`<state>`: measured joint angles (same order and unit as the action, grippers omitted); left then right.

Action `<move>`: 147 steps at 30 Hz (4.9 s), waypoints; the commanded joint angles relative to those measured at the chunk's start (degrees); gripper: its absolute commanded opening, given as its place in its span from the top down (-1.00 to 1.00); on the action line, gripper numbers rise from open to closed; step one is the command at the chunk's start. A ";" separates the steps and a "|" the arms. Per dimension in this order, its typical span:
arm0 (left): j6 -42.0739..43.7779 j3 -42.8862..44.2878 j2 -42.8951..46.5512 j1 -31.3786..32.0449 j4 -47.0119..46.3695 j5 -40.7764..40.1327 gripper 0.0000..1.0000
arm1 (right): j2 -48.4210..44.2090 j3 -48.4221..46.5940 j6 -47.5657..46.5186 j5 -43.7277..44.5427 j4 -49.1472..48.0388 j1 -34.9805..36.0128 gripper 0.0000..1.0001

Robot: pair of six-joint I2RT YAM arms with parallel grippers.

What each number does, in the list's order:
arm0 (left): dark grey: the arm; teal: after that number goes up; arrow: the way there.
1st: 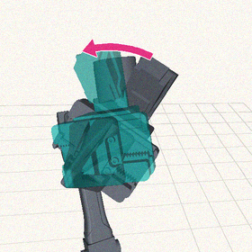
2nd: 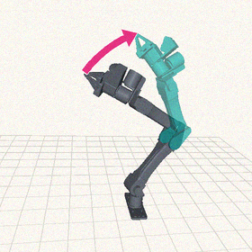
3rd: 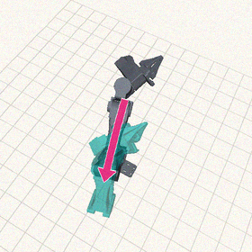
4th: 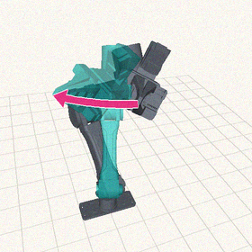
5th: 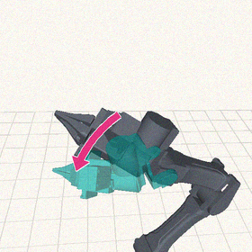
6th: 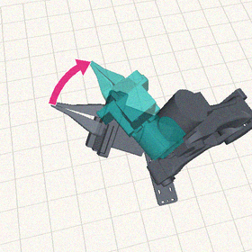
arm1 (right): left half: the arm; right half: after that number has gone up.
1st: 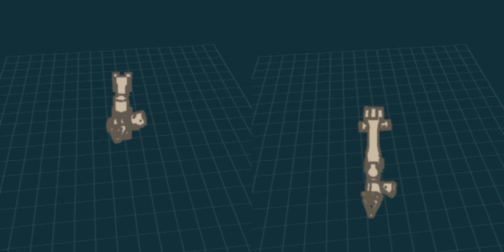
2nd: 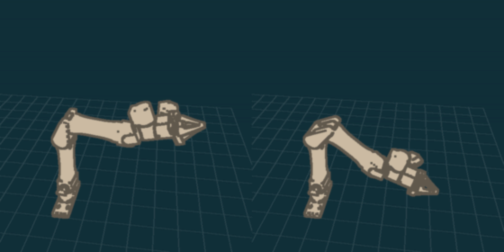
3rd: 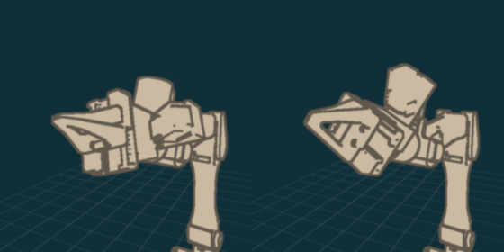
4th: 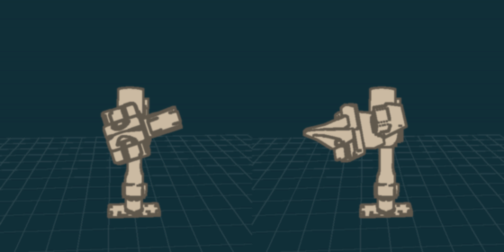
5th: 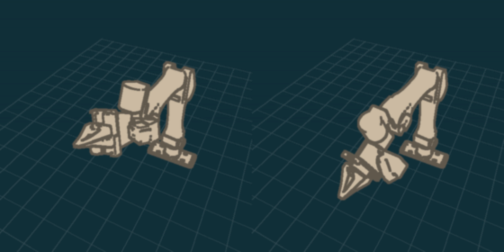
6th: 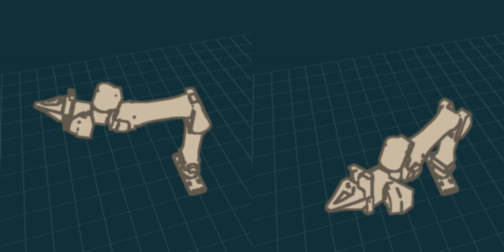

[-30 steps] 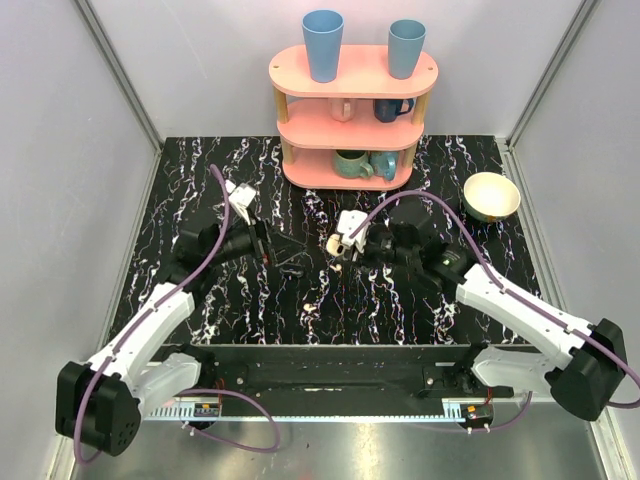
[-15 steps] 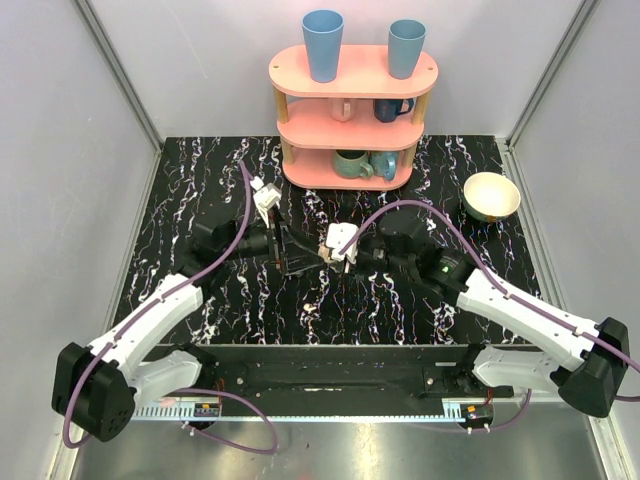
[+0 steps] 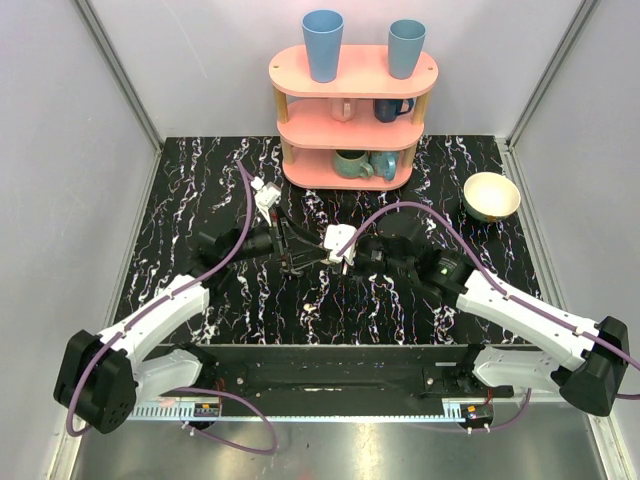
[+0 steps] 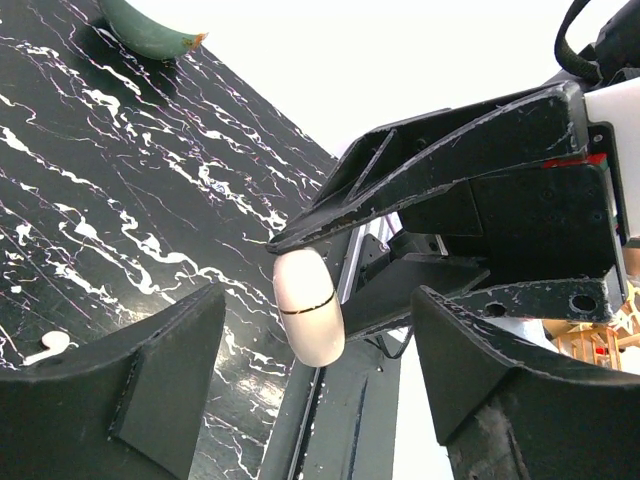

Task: Insert the wireless bluetooth earbuds into the charging case
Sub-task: Pass from the right arm to the left, then open the charging case.

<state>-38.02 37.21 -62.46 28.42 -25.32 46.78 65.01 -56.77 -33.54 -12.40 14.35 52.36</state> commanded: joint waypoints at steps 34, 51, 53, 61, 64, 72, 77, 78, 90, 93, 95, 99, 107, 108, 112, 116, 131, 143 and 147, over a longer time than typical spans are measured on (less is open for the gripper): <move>-0.83 1.64 -3.02 3.30 -5.96 -2.31 0.13 | -2.70 0.44 1.02 0.80 -5.56 0.73 0.74; 4.79 3.57 -3.73 3.57 0.71 -0.12 1.00 | -2.43 0.43 -0.56 2.56 -6.08 0.73 0.48; 6.81 2.96 -2.85 3.66 0.54 -0.29 1.00 | -3.22 0.70 -0.56 3.35 -6.70 0.81 0.35; 16.92 -3.97 5.67 3.57 -3.76 -8.02 1.00 | -5.86 -0.70 9.33 8.96 -8.28 0.73 -0.39; 19.82 -8.45 10.85 3.57 -10.00 -13.11 1.00 | -6.92 -1.76 19.07 13.52 -9.07 0.73 -0.62; 23.34 -20.67 16.14 3.48 -38.35 -19.27 1.00 | -5.08 -5.63 45.20 12.41 -10.92 0.64 -0.74; 25.01 -27.19 12.63 3.48 -59.03 -18.48 1.00 | -2.88 -5.19 54.54 7.84 -13.03 0.64 -0.75; 25.10 -27.54 12.27 3.48 -60.53 -18.57 1.00 | -2.00 -5.19 54.89 6.01 -13.03 0.73 -0.75; 24.58 -27.46 12.97 3.57 -65.29 -16.73 1.00 | 2.22 -5.89 54.20 0.44 -11.89 0.73 -0.68; 23.52 -27.28 14.20 3.57 -65.29 -15.94 1.00 | 2.75 -6.33 53.41 1.85 -11.54 0.73 -0.68; 22.91 -27.19 14.99 3.57 -65.29 -15.32 1.00 | 3.62 -6.59 52.97 2.12 -11.10 0.73 -0.68; 21.59 -26.05 16.14 3.57 -64.68 -12.69 1.00 | 4.07 -7.04 51.74 3.61 -11.18 0.73 -0.68; 19.30 -25.35 17.81 3.66 -64.94 -8.56 1.00 | 4.42 -8.61 49.63 6.43 -12.15 0.73 -0.73; 19.13 -25.26 17.89 3.66 -64.94 -8.20 1.00 | 4.68 -9.14 49.45 6.78 -12.06 0.73 -0.74; 18.68 -25.43 18.68 3.74 -64.85 -7.67 1.00 | 5.65 -10.28 49.27 6.08 -12.06 0.73 -0.75; 18.86 -25.87 19.21 3.74 -63.98 -7.76 1.00 | 6.53 -10.81 49.45 5.02 -12.33 0.73 -0.75; 20.35 -28.33 19.92 3.74 -62.40 -12.68 1.00 | 5.48 -11.87 49.01 -3.24 -15.76 0.73 -0.76; 21.06 -28.86 20.71 3.74 -59.23 -16.20 1.00 | 4.07 -12.05 48.13 -6.49 -15.93 0.73 -0.77; 20.97 -28.69 20.80 3.74 -58.88 -16.20 1.00 | 3.63 -11.96 47.87 -6.23 -16.11 0.73 -0.78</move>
<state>-17.93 8.36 -42.35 31.94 -73.17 31.90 70.87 -66.41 15.55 -17.50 1.26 53.23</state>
